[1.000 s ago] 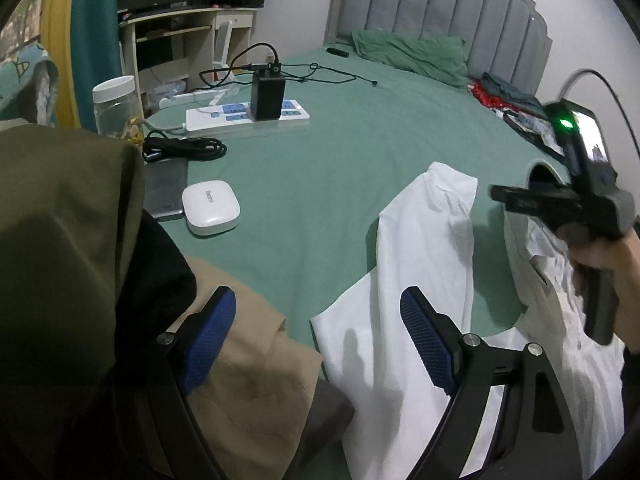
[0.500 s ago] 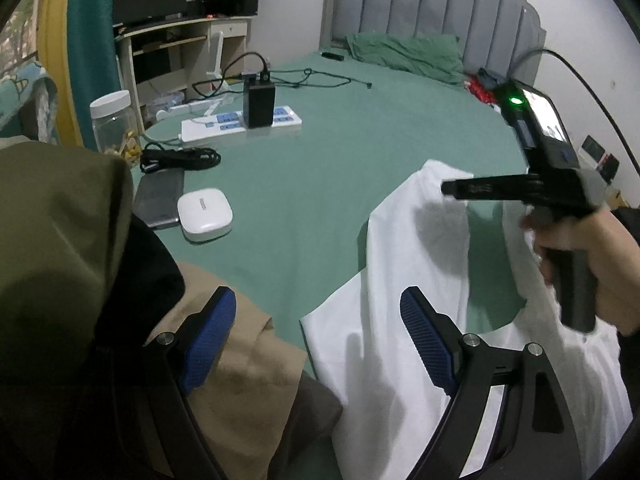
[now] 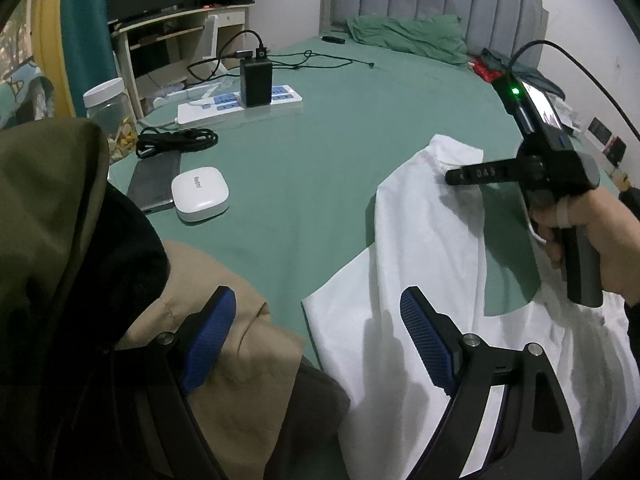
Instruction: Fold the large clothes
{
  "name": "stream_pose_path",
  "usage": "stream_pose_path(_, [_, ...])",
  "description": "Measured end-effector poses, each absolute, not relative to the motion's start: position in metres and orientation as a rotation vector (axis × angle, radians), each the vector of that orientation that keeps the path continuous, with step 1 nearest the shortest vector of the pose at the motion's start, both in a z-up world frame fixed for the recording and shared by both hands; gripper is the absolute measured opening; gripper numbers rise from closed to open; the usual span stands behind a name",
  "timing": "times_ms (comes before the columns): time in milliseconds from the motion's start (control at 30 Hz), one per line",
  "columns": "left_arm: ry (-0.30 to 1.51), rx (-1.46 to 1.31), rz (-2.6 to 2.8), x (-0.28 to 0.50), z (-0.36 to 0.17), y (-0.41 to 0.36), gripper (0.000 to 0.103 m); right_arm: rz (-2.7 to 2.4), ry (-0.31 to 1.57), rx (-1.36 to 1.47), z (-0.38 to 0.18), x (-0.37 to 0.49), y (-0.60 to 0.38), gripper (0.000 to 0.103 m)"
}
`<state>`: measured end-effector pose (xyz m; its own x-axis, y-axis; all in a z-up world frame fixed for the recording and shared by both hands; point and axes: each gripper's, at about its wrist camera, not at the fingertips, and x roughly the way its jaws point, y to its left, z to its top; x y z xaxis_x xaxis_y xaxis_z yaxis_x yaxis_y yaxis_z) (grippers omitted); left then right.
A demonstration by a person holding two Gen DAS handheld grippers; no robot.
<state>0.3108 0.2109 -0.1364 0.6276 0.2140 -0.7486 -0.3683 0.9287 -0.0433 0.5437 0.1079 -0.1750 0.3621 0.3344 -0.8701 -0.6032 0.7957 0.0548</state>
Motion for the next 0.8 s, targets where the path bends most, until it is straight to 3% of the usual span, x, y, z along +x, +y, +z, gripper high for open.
stream_pose_path(100, [0.829,-0.206,0.326,0.310,-0.134,0.208,0.088,0.646,1.050,-0.307,-0.164,0.533,0.107,0.005])
stream_pose_path(300, [0.821,-0.230,0.285,0.305,-0.122,0.197,0.088,0.599,0.842,-0.368,-0.095,0.481,0.079,0.005])
stream_pose_path(800, [0.822,-0.139,0.256,0.272,-0.097,0.162,0.088,0.361,0.595,-0.378,0.013,0.344,0.009,0.006])
